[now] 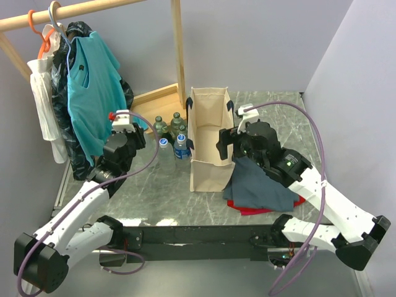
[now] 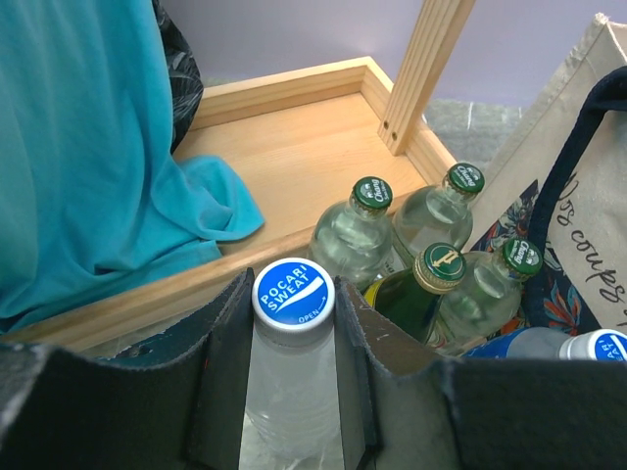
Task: Take the beverage out of the canvas bag
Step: Place the drink at the center of the board.
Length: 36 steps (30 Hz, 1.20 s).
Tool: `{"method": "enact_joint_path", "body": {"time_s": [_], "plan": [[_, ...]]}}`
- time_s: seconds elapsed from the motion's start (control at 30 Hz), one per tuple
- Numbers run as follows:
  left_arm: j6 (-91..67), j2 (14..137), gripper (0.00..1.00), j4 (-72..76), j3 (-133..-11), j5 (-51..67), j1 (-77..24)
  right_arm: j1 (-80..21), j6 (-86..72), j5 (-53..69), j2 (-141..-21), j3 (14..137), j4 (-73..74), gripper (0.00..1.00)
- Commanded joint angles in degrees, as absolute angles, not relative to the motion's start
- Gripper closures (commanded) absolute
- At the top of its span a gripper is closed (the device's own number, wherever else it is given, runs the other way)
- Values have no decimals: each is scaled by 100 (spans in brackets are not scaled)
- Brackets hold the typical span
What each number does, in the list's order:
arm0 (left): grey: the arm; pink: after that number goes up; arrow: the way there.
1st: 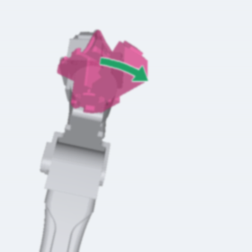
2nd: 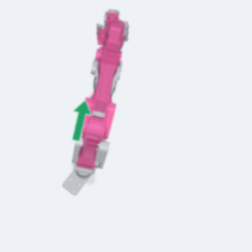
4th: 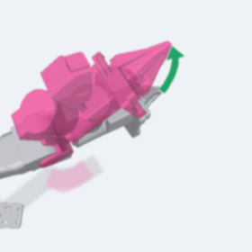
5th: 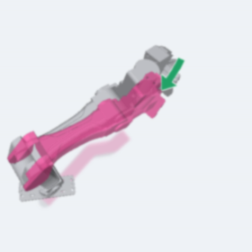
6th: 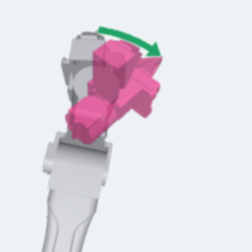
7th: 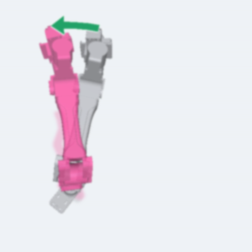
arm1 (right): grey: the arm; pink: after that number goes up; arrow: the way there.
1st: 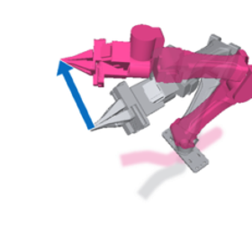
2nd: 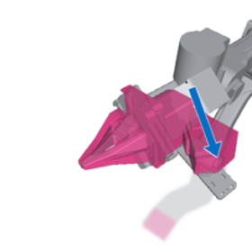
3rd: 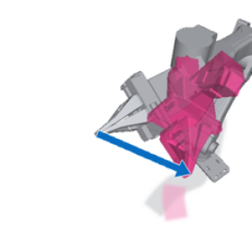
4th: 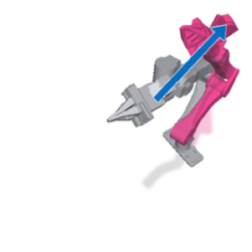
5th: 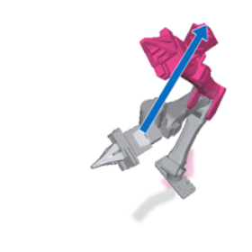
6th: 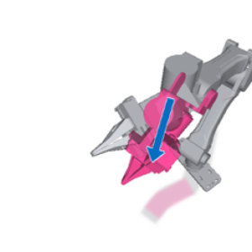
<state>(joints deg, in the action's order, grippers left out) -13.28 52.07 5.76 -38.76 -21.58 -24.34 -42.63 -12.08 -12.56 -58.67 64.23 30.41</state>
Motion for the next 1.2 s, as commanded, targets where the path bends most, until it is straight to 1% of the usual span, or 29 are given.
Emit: {"method": "enact_joint_path", "body": {"time_s": [0.0,0.3,0.67,0.9,1.17], "plan": [[-1512,5010,99,2127,-3894,-2101,-2408,-4315,-1169,-1301,-5897,6662,2839,0],[-1442,5229,99,2478,-3762,-2250,-2408,-4307,-1151,-1327,-5950,6662,2813,0],[-1406,5783,99,2707,-3894,-2250,-2408,-4315,-1125,-1424,-6047,6697,2857,0],[-1415,5757,99,3172,-3569,-2364,-2408,-4315,-1125,-1494,-6143,6750,2909,0],[-1371,5924,99,3120,-3612,-2338,-2408,-4307,-1134,-1582,-6310,6864,2997,0]]}}
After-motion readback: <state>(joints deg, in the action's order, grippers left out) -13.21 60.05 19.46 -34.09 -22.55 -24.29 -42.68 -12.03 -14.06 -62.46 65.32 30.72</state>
